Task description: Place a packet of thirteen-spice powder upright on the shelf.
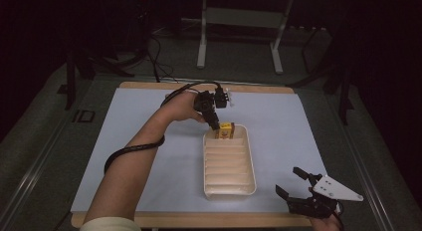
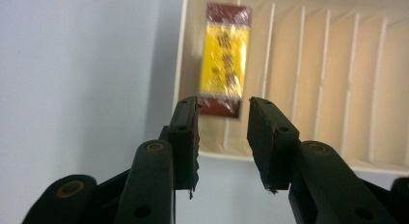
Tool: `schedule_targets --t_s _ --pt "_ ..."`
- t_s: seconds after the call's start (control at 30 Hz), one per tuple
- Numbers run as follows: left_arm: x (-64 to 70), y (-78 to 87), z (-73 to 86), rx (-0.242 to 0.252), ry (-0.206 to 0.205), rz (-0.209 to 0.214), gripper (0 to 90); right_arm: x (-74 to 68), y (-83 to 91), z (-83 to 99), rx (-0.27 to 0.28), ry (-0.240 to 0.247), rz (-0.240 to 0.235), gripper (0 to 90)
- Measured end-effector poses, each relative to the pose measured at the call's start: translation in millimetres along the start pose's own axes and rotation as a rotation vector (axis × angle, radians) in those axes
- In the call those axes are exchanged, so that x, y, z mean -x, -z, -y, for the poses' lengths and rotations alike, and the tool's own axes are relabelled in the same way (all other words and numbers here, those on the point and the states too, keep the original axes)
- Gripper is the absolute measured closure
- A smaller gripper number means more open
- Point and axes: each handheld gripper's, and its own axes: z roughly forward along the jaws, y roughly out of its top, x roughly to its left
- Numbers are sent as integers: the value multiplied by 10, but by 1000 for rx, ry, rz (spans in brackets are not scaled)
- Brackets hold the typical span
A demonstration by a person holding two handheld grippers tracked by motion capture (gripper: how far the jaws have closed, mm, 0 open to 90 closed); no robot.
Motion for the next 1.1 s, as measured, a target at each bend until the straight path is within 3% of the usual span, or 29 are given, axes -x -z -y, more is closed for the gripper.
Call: schedule_targets --t_s 0.1,0.33,0.47,0.5,0.6,0.67,0.73,0.77,0.93,1.1 --pt "-23 52 119 21 31 5 641 -3 -1 -1 0 1 5 140" --pt "-10 138 348 60 71 -46 615 -2 -4 0 0 -1 7 140" --pt "-13 173 439 79 119 -55 577 -2 -3 -1 0 -1 10 140" --pt "6 181 498 76 155 -66 577 -2 -1 -1 -1 -2 11 140" --pt "21 178 583 89 196 -70 342 2 -3 0 0 -1 17 140" --pt "10 173 646 96 226 -64 311 1 -3 0 -1 -1 18 140" --pt "25 159 719 109 230 -34 205 0 -3 -1 -1 -1 19 140" --pt "41 155 747 110 228 -45 127 -2 -2 -1 -1 -2 19 140" --pt "77 109 918 149 301 -42 108 0 -4 -1 -2 -4 21 140" --pt "162 49 1083 153 365 -99 50 -3 -7 -2 -3 -4 23 140"
